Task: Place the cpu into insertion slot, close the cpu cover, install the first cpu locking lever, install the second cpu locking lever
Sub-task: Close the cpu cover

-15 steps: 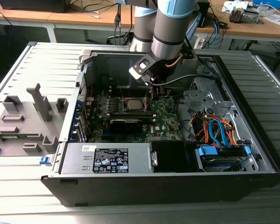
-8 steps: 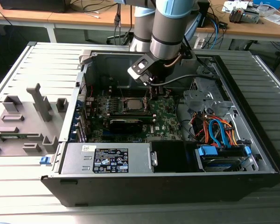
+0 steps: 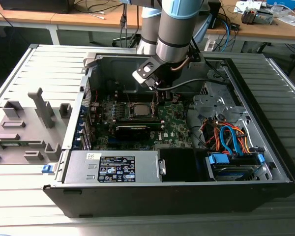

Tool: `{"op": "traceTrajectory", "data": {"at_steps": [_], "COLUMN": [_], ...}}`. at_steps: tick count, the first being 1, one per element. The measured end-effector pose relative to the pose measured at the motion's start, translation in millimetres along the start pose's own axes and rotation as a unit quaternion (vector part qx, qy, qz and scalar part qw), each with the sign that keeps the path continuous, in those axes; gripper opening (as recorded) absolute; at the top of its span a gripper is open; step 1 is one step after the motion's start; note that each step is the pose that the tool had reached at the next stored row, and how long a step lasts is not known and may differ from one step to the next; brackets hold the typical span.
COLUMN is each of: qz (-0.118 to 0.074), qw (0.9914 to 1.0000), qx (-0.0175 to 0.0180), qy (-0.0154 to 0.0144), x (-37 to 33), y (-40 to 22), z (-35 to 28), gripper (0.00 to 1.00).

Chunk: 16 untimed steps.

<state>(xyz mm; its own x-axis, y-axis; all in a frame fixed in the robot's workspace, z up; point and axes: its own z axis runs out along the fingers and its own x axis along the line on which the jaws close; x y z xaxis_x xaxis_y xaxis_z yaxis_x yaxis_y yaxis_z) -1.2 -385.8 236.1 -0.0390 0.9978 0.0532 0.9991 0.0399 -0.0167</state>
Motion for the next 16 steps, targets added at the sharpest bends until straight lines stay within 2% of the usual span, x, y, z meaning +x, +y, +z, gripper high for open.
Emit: {"op": "traceTrajectory", "data": {"at_steps": [11, 16], "qz": [0.0, 0.0], "qw": [1.0, 1.0], "qx": [0.0, 0.0], "qy": [0.0, 0.0], "x": [0.1, 0.3], "y": [-2.1, -6.8], "z": [0.2, 0.3], "gripper": [0.11, 0.11]}}
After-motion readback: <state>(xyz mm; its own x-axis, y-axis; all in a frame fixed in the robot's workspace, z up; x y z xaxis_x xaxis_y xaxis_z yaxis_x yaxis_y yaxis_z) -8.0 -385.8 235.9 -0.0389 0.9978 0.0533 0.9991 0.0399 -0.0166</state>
